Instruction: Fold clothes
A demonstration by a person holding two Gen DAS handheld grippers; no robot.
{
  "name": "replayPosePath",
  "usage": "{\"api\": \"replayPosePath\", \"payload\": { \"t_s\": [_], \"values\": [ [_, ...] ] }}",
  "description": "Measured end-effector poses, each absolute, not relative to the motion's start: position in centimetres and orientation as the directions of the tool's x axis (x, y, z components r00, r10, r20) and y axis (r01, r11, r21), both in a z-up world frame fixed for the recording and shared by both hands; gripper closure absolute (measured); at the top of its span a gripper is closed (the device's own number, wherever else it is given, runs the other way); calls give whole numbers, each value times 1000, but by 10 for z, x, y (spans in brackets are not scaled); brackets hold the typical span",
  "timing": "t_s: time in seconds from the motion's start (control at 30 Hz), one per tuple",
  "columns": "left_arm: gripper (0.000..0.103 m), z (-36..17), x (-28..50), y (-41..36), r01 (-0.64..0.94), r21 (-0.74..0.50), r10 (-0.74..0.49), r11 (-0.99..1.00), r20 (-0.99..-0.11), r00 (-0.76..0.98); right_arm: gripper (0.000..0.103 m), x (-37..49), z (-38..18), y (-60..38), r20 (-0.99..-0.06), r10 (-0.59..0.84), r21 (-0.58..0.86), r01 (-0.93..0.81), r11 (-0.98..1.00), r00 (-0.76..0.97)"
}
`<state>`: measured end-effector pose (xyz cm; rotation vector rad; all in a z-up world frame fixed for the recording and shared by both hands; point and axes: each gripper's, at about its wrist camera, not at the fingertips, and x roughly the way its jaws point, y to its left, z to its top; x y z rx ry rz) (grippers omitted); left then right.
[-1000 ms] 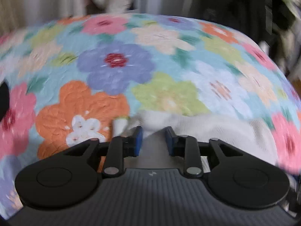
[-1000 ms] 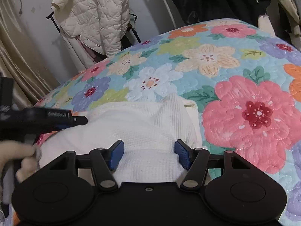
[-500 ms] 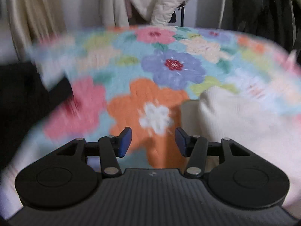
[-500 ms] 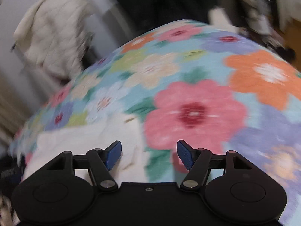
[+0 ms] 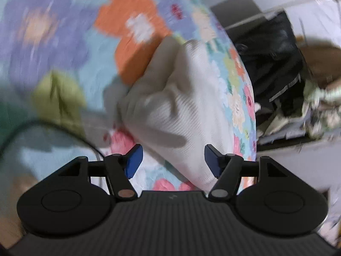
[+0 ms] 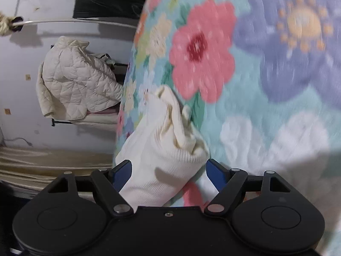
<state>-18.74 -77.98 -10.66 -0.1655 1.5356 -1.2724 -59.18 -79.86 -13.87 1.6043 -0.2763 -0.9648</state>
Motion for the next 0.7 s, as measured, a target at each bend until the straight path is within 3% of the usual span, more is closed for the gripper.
{"api": "replayPosePath", "payload": {
  "t_s": [0.07, 0.2, 0.47, 0.57, 0.6, 0.7],
  "values": [
    [39, -119, -191, -783, 439, -775, -675, 454, -621, -397, 22, -587, -146, -800, -431, -647, 902, 298, -311, 629],
    [22, -134, -200, -790, 381, -770, -689, 512, -633, -355, 22, -579, -164, -813, -450, -646, 891, 257, -375, 617],
    [8, -133, -212, -803, 370, -756, -711, 540, -645, -282, 22, -556, -175, -846, -369, -701, 927, 184, -327, 610],
    [10, -132, -213, -805, 397, -761, -739, 513, -627, -246, 22, -554, -175, -862, -337, -714, 941, 195, -277, 613],
    [15, -129, -217, -806, 456, -746, -751, 485, -623, -220, 24, -548, -172, -868, -356, -703, 934, 254, -250, 615],
    [24, -121, -229, -809, 588, -685, -766, 429, -621, -165, 45, -537, -165, -879, -382, -683, 914, 365, -179, 622]
  ]
}}
